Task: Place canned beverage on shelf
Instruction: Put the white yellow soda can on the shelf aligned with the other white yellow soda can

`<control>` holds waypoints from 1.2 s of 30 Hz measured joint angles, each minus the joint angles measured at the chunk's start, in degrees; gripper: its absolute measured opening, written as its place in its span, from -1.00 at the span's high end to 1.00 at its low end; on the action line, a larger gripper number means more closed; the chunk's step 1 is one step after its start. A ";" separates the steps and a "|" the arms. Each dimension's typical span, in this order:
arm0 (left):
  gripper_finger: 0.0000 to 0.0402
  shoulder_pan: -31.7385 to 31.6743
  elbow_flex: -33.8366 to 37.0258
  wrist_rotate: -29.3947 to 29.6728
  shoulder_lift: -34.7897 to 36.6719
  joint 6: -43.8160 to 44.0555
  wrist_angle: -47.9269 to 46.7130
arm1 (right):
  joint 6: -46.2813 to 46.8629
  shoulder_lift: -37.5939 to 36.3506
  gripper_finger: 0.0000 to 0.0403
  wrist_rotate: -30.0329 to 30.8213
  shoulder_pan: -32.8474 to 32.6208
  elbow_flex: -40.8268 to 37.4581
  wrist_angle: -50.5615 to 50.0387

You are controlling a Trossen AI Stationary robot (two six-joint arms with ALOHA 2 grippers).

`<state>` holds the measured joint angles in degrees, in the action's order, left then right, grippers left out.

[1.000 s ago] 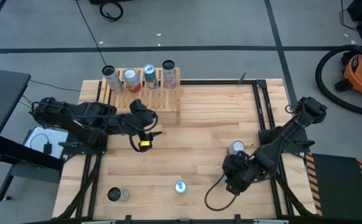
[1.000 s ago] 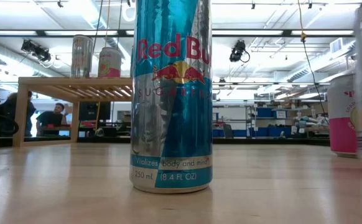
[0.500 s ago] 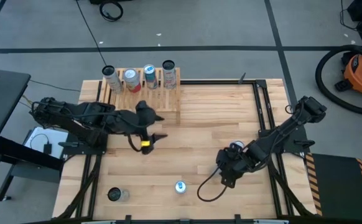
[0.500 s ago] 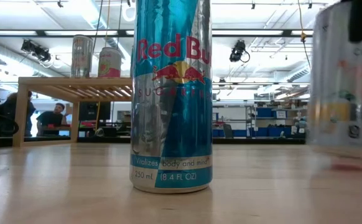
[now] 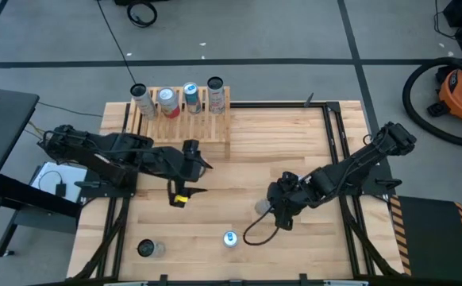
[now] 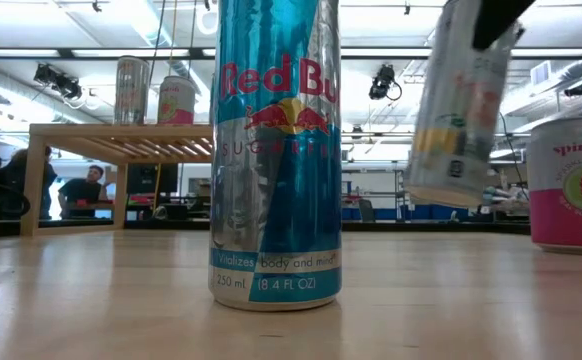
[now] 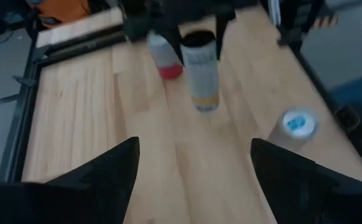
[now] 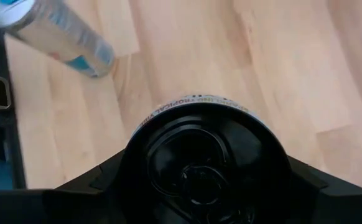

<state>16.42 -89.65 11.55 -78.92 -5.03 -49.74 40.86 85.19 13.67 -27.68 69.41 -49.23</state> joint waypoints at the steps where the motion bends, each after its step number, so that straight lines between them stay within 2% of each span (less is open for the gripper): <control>1: -0.54 0.00 0.04 -0.24 -0.44 -0.14 0.04 | -0.50 0.00 -0.34 0.00 0.61 0.00 0.38; 11: -0.54 -2.66 0.03 1.21 -3.27 3.10 2.82 | -5.92 -0.02 -0.34 -1.40 5.81 0.15 7.32; 16: -0.54 -4.99 0.08 1.18 -4.98 4.36 1.29 | -9.92 -0.02 -0.34 0.08 7.07 3.99 7.68; 25: -0.54 -5.73 0.05 0.99 -8.57 4.38 6.83 | -17.79 -0.11 -0.34 5.20 8.70 11.93 7.34; 36: -0.54 -5.76 0.05 0.81 -12.08 4.36 10.94 | -21.35 -0.11 -0.34 4.64 11.09 14.19 9.54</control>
<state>10.66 -89.60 12.36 -91.00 -0.67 -38.80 19.51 85.08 18.31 -16.59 83.59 -39.70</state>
